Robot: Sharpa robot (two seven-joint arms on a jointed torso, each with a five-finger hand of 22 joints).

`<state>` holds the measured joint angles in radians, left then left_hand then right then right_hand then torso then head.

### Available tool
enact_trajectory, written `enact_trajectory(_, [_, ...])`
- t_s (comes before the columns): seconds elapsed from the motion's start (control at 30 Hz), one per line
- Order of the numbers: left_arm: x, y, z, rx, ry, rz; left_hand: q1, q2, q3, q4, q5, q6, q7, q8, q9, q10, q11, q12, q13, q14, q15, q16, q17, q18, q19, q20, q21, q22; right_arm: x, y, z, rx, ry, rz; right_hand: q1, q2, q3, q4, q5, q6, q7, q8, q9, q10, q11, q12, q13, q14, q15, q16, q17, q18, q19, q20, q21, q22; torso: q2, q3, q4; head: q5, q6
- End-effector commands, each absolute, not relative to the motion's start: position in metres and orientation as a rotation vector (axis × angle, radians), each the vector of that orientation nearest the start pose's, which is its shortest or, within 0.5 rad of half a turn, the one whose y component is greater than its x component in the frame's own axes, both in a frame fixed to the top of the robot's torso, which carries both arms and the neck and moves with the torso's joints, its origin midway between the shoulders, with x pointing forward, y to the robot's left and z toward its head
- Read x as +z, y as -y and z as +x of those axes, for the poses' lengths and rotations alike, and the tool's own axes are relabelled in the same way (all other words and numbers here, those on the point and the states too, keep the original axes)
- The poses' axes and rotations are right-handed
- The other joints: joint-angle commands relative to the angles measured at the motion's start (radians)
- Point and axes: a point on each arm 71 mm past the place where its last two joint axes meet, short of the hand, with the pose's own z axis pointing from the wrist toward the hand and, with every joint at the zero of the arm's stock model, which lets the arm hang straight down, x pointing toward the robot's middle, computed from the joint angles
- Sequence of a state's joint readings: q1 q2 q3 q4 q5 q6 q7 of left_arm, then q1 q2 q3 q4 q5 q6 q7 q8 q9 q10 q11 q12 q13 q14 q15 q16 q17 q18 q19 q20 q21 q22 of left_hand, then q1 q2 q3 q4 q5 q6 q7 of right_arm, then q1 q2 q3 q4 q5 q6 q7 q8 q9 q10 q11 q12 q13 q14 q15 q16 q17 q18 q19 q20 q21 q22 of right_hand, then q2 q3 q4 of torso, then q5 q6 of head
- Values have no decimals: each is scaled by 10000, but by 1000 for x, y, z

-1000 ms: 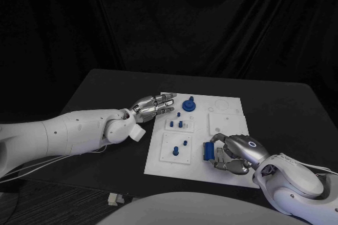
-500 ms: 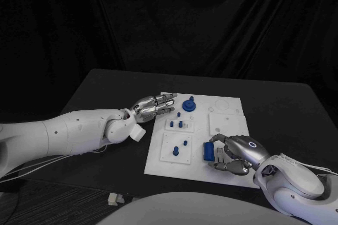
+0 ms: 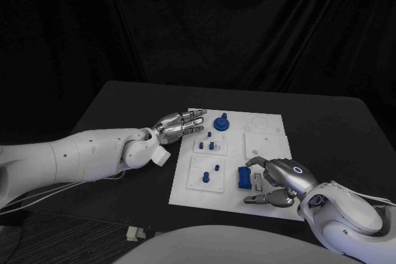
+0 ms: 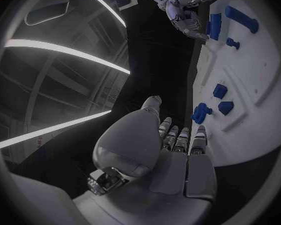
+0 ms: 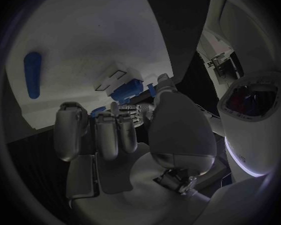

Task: Assemble the parts on the task board

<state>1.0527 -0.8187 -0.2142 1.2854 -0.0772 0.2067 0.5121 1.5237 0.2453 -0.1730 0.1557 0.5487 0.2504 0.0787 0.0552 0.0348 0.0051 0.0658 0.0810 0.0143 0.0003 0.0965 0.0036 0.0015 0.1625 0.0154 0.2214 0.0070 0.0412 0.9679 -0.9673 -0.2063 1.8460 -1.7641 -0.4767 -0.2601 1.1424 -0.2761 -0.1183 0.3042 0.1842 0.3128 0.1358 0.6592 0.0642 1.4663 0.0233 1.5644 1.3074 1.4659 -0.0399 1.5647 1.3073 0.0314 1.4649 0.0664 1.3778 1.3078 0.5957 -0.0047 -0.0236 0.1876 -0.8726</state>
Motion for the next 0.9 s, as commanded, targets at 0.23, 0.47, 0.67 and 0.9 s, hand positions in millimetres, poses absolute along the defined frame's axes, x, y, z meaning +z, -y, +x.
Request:
enact_trajectory(0.23, [-310, -247, 449, -17743, -17470, -11073, -25, 73, 5, -79, 26, 32, 64, 56, 9, -13, 82, 36, 14, -3, 11, -36, -15, 188, -24, 55, 36, 0, -269, 182, 332, 7451, -16182, -2471, -200, -267, -290, -16, -824, -471, -57, -299, 3, 1044, 24, 64, 2634, 1002, -5, -16, 2451, 166, 135, 23, 24, 1996, -2, -1, -6, 15, 0])
enact_trajectory(0.47, [-309, -247, 449, -17799, -17304, -11025, -42, 71, 10, -93, 29, 50, 82, 67, 12, -13, 86, 45, 16, -3, 8, -36, -15, 190, -23, 45, 36, 0, -244, 196, 339, 7621, -14983, -2088, -274, -177, -192, -22, -928, -52, -73, -68, 93, 1044, 9, 64, 2634, 1024, -18, 20, 2535, 121, 232, 7, 211, 2056, -9, 1, -8, 28, 0])
enact_trajectory(0.67, [-307, -248, 448, -17951, -16939, -10906, -62, 38, 26, -176, 58, 188, 68, 135, 29, 17, 82, 140, 32, -3, 63, -36, -15, 195, 4, 25, 56, 59, -220, 216, 361, 7202, -15175, -819, 608, 2013, 1685, -308, 3877, 2916, -354, 930, 432, 1044, -83, 64, 2634, 1049, -95, 61, 2635, 35, 421, -65, 580, 2174, -21, 1, 14, -12, 0])
enact_trajectory(0.9, [-303, -249, 447, -18082, -16549, -10796, -79, 8, 25, -225, 123, 297, 81, 187, 42, 38, 80, 193, 40, -3, 76, -36, -15, 194, 21, 15, 66, 81, -205, 246, 396, 4877, -17908, 716, -34, 2402, 1638, -131, 2482, 5364, -811, 731, 614, 1044, -387, 64, 2634, 1049, -424, 61, 2635, -49, 589, -347, 945, 2286, -11, -5, 7, -68, 0])
